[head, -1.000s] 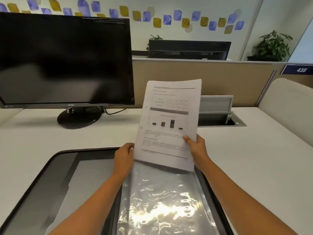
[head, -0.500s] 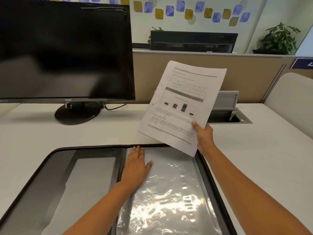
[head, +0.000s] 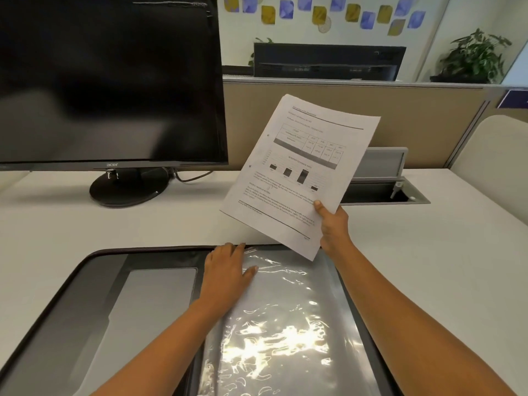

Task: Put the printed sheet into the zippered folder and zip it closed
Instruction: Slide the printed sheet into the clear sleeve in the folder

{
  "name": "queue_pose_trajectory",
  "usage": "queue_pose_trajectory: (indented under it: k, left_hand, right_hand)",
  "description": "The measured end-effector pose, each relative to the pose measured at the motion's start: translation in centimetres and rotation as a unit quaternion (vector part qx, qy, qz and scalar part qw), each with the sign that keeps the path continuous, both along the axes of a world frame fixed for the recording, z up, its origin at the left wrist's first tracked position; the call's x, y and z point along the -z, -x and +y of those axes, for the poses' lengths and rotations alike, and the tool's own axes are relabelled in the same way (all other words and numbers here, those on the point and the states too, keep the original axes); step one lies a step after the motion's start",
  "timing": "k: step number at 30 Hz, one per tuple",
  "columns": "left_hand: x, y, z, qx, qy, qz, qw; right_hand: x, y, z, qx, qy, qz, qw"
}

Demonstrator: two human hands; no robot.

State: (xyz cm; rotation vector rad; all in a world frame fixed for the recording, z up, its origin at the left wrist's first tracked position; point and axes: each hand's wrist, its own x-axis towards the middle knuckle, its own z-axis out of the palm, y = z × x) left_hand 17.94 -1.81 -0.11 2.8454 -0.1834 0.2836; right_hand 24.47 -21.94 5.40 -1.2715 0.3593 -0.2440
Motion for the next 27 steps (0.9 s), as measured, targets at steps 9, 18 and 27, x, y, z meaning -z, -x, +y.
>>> queue_pose_trajectory:
  k: [9, 18, 27]
  left_hand:
    - [-1.4, -2.3, -0.5, -0.003, 0.086, 0.026, 0.996]
    - [-2.7, -2.6, -0.6, -0.013, 0.289, 0.015, 0.957]
    - [-2.1, -2.7, -0.9, 0.002, 0.286, 0.02, 0.958]
  right_hand:
    - [-1.3, -1.0, 0.2, -0.011, -0.042, -0.023, 0.999]
    - [-1.7, -1.9, 1.5, -0.024, -0.077, -0.033, 0.996]
    - [-1.7, -2.1, 1.9, -0.024, -0.085, -0.034, 0.996]
